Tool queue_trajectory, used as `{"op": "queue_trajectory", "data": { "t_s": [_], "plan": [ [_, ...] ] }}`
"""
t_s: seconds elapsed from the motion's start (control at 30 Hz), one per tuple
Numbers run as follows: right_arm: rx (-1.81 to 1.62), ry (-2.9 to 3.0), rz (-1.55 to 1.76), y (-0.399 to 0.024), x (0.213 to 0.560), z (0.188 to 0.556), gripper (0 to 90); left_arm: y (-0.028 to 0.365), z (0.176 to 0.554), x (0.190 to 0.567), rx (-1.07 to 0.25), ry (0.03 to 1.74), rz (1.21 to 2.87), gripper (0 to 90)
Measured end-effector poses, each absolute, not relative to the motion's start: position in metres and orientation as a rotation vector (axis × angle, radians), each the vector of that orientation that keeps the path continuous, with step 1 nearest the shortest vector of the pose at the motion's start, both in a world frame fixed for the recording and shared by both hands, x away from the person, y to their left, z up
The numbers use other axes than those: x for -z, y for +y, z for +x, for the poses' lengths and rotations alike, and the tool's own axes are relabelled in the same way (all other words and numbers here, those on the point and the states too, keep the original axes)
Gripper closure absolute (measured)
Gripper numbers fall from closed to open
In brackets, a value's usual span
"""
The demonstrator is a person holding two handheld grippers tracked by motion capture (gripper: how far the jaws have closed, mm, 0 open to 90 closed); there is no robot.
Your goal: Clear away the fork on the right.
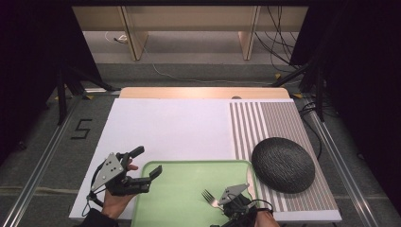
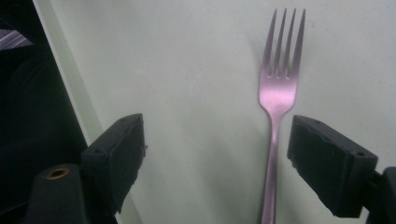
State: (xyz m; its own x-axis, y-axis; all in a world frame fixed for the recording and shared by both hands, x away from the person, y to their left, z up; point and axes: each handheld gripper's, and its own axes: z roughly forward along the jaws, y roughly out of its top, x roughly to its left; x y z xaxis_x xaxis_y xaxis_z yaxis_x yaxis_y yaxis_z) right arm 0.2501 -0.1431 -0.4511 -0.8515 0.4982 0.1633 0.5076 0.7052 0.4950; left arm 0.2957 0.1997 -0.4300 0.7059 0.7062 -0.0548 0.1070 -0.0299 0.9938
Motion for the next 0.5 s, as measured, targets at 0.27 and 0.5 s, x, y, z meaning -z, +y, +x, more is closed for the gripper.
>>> {"op": "queue_trajectory", "data": {
  "t_s": [0.27,0.5],
  "plan": [
    [0.889,-2.903,-0.861,-0.1455,0.4528,0.2502,59.3,0.1996,0.2955,0.4299,-0.547,0.687,1.552,11.4],
    [0.831,-2.946,-0.870,-0.1475,0.4563,0.2514,80.4,0.1996,0.2956,0.4299,-0.547,0.686,1.553,11.4]
  ]
}}
